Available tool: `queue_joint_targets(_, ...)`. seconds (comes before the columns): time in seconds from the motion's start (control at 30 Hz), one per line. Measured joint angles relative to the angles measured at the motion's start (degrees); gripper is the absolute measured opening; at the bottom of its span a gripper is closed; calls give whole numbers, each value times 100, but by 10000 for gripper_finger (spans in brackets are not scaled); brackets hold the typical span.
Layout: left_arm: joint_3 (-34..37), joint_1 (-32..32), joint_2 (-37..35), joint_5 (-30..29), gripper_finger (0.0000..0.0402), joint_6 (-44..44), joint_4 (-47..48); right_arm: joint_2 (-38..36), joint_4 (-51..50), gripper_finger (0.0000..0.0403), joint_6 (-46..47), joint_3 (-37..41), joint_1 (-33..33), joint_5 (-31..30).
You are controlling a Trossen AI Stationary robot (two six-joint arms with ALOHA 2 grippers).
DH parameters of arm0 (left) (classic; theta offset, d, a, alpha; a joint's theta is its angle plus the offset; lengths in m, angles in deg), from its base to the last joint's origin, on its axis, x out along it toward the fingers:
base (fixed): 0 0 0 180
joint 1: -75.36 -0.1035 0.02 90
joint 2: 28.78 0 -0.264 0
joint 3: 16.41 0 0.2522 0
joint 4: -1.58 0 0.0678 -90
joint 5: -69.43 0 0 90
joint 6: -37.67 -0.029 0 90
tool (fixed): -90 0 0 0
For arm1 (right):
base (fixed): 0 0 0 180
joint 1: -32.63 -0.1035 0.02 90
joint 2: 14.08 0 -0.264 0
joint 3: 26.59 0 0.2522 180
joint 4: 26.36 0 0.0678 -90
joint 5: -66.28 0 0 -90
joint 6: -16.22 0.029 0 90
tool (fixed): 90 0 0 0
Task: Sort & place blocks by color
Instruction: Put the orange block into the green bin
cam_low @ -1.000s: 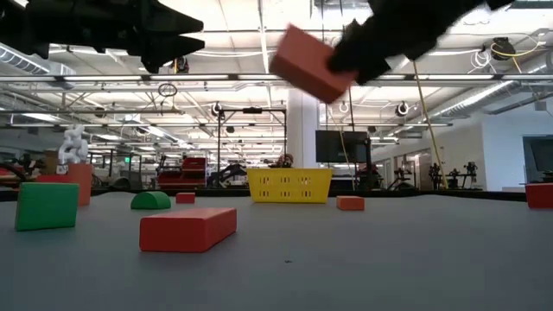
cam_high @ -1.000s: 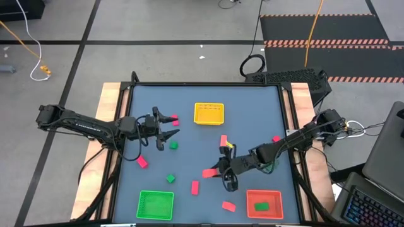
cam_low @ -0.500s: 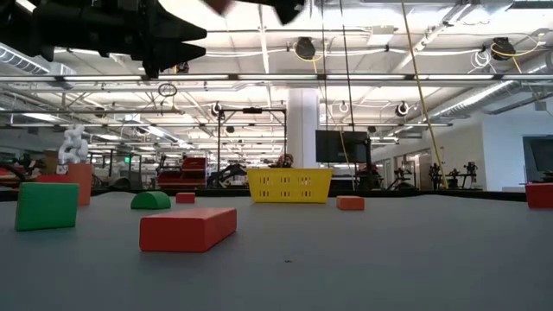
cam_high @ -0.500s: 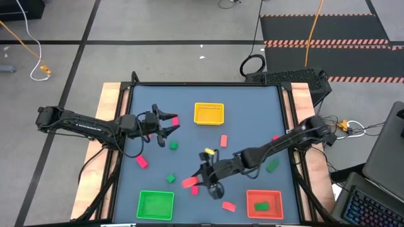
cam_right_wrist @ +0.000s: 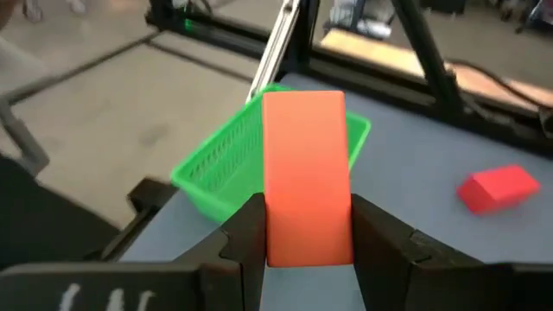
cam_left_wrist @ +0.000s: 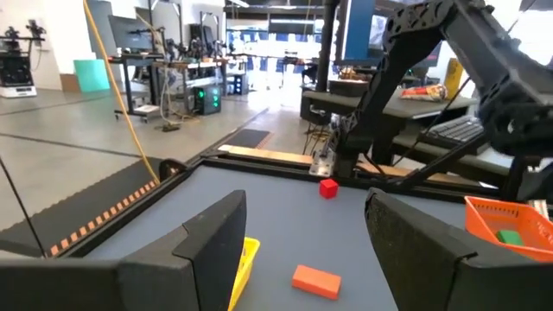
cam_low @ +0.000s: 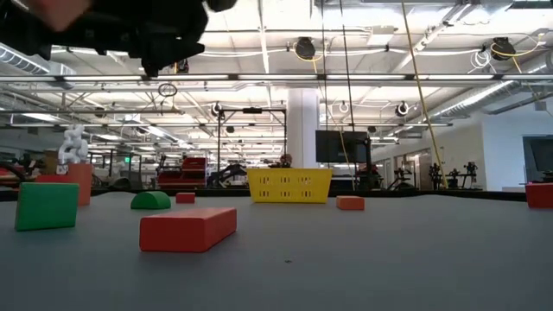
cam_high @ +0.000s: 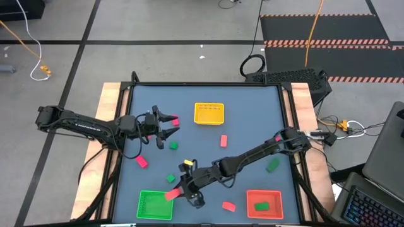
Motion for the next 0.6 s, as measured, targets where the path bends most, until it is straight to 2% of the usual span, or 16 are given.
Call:
queue_joint_targets(0.1,0,43,-11,0,237,0,6,145,468,121,28,0,8,203)
queue_joint_targets(0.23,0,90,-11,2,237,52,44,145,593,121,47,-2,7,241)
queue_joint_targets(0.4,0,230,-14,81,237,196,-4,104,192,121,-9,-4,23,195)
queue_joint_targets(0.47,0,404,-70,370,237,94,-110,-6,-249,121,-24,-3,38,-158)
queue_joint_targets(0.6,-2,941,-310,612,237,-368,-424,-454,-1341,121,-154,9,98,-1484)
